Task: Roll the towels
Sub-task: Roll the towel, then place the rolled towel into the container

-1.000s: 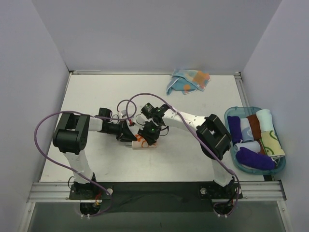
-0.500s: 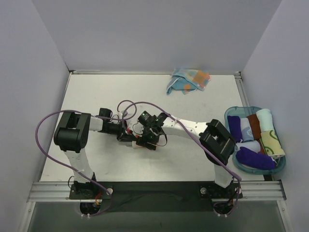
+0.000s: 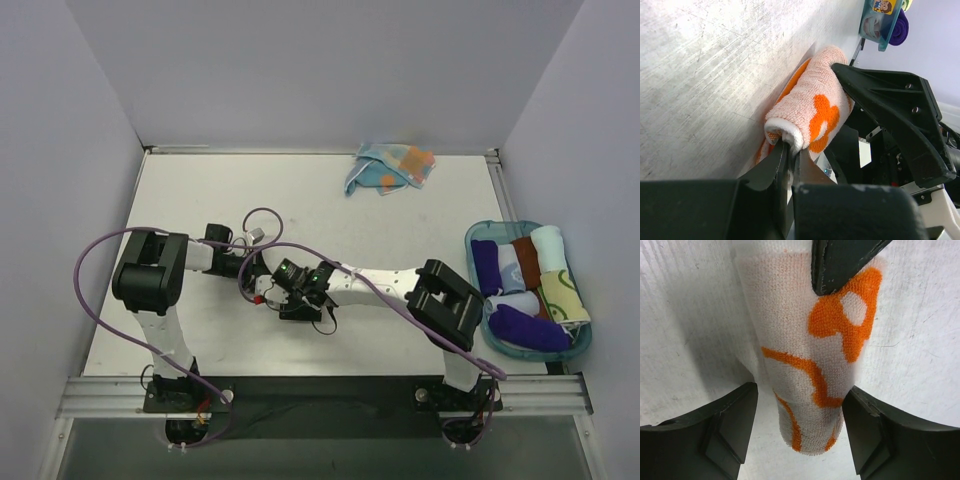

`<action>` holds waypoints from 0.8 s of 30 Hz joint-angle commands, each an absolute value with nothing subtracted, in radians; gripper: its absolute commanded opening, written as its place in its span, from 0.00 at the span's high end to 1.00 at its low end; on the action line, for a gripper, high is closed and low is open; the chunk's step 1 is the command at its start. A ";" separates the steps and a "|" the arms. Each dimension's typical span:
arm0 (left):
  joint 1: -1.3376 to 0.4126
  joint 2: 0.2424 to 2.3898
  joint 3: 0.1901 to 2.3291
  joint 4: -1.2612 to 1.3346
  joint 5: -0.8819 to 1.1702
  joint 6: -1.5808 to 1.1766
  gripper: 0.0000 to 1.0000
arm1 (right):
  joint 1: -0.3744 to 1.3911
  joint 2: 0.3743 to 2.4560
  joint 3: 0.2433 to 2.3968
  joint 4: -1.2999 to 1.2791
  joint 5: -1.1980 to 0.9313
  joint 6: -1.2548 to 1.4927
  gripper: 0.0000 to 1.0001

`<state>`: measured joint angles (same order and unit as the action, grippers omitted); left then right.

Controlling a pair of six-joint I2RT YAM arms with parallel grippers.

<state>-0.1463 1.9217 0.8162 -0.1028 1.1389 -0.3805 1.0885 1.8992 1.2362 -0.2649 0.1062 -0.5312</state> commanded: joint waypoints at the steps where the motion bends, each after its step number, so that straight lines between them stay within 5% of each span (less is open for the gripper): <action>1: -0.143 1.942 0.841 -0.101 1.128 -0.342 1.00 | 1.095 1.896 1.227 -0.219 0.124 -0.569 0.34; 9: -0.143 1.957 0.862 -0.132 1.126 -0.315 1.00 | 1.094 1.974 1.227 -0.184 0.083 -0.609 0.36; 15: -0.129 1.965 0.870 -0.146 1.127 -0.302 0.99 | 1.059 1.994 1.221 -0.219 0.009 -0.595 0.69; 20: -0.097 1.941 0.877 -0.173 1.117 -0.276 0.67 | 0.979 1.990 1.253 -0.330 -0.133 -0.526 1.00; 24: -0.029 1.861 0.885 -0.245 1.098 -0.204 0.38 | 0.911 1.944 1.276 -0.431 -0.228 -0.414 1.00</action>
<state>-0.0837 1.9400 0.8574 -0.1818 1.1442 -0.2977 0.9638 1.9335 1.2884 -0.2409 -0.0891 -0.5320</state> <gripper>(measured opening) 0.575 0.250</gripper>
